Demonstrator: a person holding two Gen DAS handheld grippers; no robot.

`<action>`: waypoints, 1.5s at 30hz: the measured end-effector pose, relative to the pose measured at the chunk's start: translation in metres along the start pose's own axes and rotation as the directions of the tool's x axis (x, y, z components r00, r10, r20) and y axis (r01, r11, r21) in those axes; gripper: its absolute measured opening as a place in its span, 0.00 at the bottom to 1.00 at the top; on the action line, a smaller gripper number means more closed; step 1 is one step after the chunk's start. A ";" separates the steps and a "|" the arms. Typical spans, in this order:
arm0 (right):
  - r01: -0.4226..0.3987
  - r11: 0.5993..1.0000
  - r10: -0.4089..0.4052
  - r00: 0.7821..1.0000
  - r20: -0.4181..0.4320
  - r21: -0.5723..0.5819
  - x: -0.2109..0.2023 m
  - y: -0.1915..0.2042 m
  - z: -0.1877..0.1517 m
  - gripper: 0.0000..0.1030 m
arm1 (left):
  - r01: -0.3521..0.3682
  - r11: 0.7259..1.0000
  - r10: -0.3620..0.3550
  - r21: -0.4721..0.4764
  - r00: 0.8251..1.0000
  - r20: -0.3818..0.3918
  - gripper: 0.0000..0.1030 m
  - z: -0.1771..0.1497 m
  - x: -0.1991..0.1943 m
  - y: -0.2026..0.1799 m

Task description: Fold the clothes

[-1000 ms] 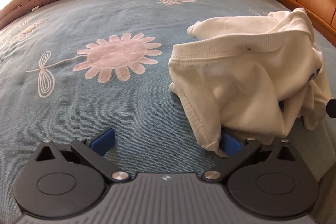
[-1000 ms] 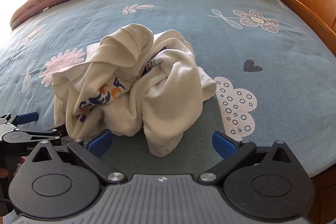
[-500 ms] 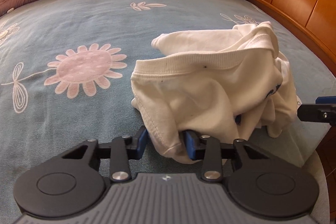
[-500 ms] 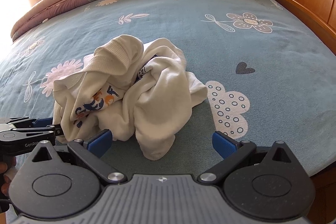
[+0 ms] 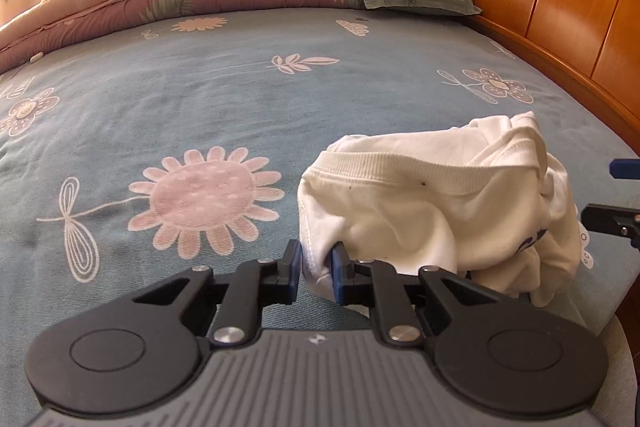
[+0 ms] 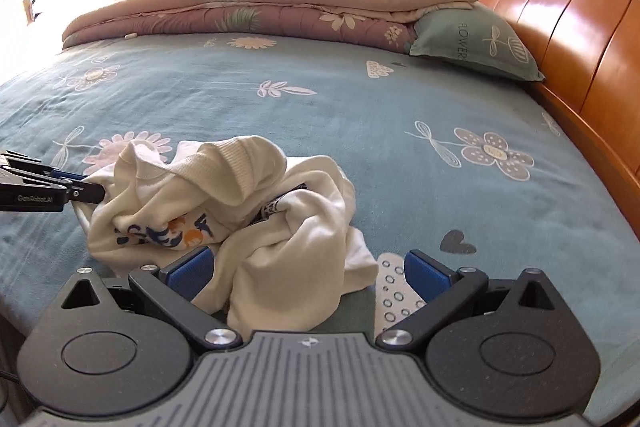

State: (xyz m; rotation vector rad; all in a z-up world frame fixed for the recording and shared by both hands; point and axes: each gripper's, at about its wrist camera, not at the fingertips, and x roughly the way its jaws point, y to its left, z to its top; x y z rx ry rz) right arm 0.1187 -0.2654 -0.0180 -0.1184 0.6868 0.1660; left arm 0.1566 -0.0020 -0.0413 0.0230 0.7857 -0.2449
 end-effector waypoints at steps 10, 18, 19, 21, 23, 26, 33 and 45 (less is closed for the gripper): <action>0.022 0.982 -0.033 0.998 -0.058 -0.186 0.071 0.010 0.028 1.00 | 0.016 0.999 -0.018 -0.042 0.998 -0.066 0.33 -0.013 0.011 0.012; 0.203 0.979 -0.205 0.976 -0.078 -0.037 0.106 -0.056 0.043 1.00 | 0.077 0.996 -0.079 -0.038 0.995 -0.054 0.47 -0.005 0.016 0.008; 0.223 0.975 -0.224 0.971 -0.085 -0.022 0.107 -0.064 0.042 1.00 | 0.087 0.996 -0.088 -0.035 0.995 -0.052 0.51 -0.004 0.017 0.007; 0.262 0.965 -0.260 0.960 -0.100 0.008 0.108 -0.078 0.039 1.00 | 0.105 0.994 -0.106 -0.030 0.993 -0.049 0.51 -0.002 0.020 0.005; 0.281 0.959 -0.274 0.953 -0.126 0.037 0.106 -0.087 0.034 1.00 | 0.126 0.992 -0.127 -0.029 0.991 -0.049 0.51 0.001 0.023 0.002; 0.226 0.974 -0.224 0.970 -0.099 0.010 0.092 -0.082 0.029 1.00 | 0.169 0.985 -0.171 -0.045 0.983 -0.059 0.48 0.001 0.030 -0.001; 0.167 0.985 -0.170 0.983 -0.073 -0.046 0.068 -0.062 0.023 1.00 | 0.197 0.980 -0.197 -0.015 0.980 -0.020 0.20 0.002 0.031 -0.011; 0.036 0.994 -0.034 0.999 0.024 -0.106 0.038 -0.034 0.036 1.00 | -0.082 0.997 0.082 -0.010 0.987 0.138 0.07 0.056 0.007 0.051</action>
